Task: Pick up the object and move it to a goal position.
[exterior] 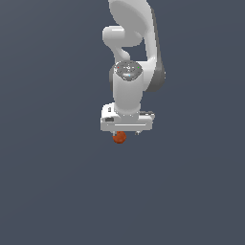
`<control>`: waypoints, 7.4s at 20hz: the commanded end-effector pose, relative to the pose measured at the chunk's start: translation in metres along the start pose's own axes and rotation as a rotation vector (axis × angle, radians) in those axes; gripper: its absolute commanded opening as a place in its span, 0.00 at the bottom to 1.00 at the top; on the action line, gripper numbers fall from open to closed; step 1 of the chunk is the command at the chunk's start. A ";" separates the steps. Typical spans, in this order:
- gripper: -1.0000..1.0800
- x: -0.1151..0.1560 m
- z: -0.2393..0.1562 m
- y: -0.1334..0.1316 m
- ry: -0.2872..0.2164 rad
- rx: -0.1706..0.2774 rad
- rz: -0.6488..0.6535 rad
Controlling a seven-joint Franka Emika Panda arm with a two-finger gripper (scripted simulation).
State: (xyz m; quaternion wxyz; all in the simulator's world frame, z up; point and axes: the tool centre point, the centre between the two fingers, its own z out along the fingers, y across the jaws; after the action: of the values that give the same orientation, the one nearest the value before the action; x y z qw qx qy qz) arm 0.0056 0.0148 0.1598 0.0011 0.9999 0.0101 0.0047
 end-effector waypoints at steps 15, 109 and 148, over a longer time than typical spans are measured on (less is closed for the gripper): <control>0.96 0.002 -0.009 0.007 0.002 0.008 -0.025; 0.00 -0.059 0.101 0.029 -0.008 -0.002 1.129; 0.00 -0.009 -0.254 -0.012 -0.008 -0.005 1.131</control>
State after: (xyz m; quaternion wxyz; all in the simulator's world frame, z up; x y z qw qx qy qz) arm -0.0074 0.0255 0.4001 0.0011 0.8497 -0.5273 0.0004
